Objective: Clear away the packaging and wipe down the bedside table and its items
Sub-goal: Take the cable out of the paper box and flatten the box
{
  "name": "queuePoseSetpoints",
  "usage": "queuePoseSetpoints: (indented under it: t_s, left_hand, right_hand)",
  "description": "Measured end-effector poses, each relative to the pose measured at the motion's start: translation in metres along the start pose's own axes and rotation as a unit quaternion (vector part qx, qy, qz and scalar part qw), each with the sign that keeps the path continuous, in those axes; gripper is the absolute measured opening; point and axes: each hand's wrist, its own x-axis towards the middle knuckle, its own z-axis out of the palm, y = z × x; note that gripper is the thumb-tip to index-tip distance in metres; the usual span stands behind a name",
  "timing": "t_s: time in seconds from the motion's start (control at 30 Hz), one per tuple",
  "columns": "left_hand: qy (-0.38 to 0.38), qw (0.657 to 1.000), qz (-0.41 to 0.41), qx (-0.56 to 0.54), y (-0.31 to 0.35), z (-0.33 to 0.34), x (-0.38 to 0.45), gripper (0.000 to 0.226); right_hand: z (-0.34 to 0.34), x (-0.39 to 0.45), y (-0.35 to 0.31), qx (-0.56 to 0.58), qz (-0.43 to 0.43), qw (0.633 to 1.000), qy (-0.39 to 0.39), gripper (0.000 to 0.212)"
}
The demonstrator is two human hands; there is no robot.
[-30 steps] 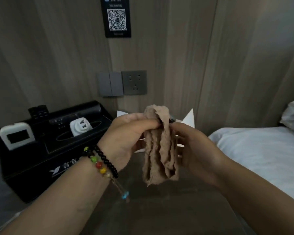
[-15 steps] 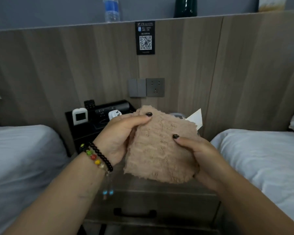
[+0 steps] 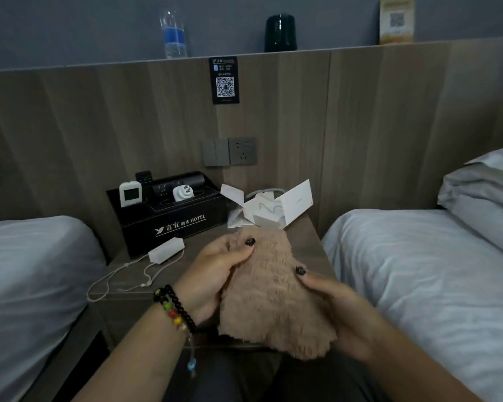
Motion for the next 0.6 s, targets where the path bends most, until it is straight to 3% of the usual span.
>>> queuePoseSetpoints:
  t_s: [0.17,0.3,0.43,0.53,0.6]
  left_hand:
    - [0.012,0.999,-0.048,0.005,-0.025,-0.003,0.016,0.025]
    - [0.003,0.994,-0.099,-0.038,-0.045,0.003,0.031,0.037]
    - [0.062,0.995,-0.039,0.068,-0.054,0.016,0.041,0.031]
    - [-0.017,0.996,0.008,0.083,-0.05,0.026,0.038,0.024]
    - [-0.072,0.997,0.001,0.022,-0.049,0.032,0.037,0.039]
  right_hand:
    - [-0.011,0.003,0.013,-0.081,-0.095,0.987,0.106,0.042]
    - [-0.015,0.005,-0.007,-0.157,-0.162,0.96,0.167,0.022]
    - [-0.008,0.011,-0.042,-0.26,-0.263,0.904,0.214,0.014]
    - [0.002,0.023,-0.061,-0.347,-0.306,0.865,0.191,0.011]
    - [0.01,0.03,-0.067,-0.368,-0.307,0.867,0.135,0.014]
